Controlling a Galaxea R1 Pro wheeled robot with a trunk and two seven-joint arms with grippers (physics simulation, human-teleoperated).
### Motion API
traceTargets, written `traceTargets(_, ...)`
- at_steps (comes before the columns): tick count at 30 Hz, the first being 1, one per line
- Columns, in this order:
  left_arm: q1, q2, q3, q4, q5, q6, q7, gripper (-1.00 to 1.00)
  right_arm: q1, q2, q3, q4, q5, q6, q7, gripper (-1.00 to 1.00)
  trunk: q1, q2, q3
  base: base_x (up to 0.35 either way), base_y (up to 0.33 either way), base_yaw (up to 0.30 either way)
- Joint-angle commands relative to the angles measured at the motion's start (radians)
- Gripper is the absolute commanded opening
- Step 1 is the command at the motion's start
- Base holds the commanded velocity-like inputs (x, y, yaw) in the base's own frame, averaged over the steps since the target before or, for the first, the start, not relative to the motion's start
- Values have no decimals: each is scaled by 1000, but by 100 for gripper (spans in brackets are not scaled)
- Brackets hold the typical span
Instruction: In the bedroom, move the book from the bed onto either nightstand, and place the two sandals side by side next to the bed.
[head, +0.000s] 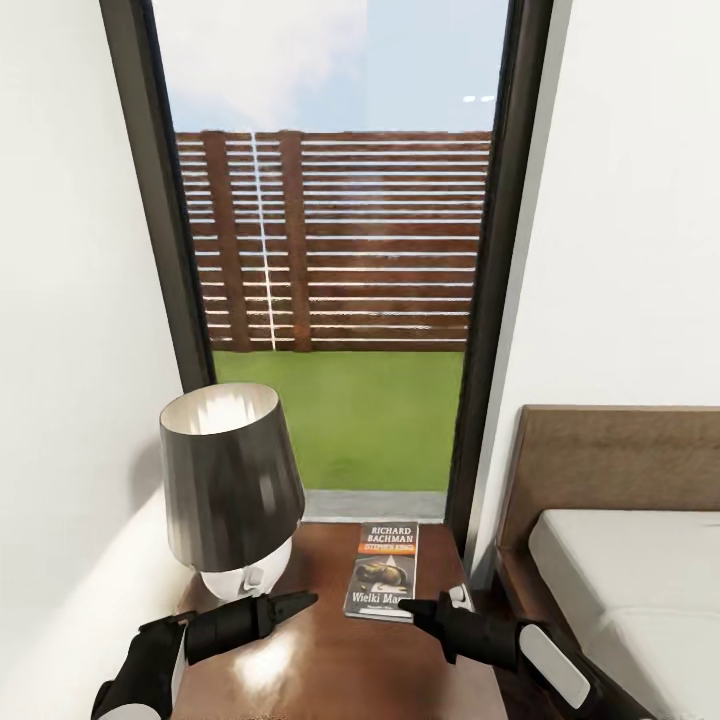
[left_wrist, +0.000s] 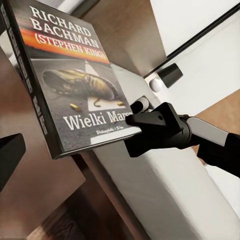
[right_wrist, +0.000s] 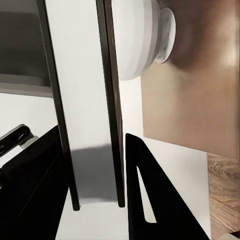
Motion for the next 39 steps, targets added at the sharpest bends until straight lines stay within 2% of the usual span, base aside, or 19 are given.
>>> traceTargets(1, -1, -2, 7, -1, -10, 11, -8, 100, -1, -1, 4, 0, -6, 2, 3, -100, 4, -8, -4, 0, 0, 0)
traceTargets(32, -1, -2, 6, -1, -10, 11, -8, 100, -1, 4, 4, 0, -6, 2, 2, -100, 123, -225, -101, 0, 0, 0)
traceTargets(39, -1, 0, 7, -1, -10, 11, -8, 100, -1, 5, 4, 0, -6, 2, 2, -100, 123, -225, -101, 0, 0, 0)
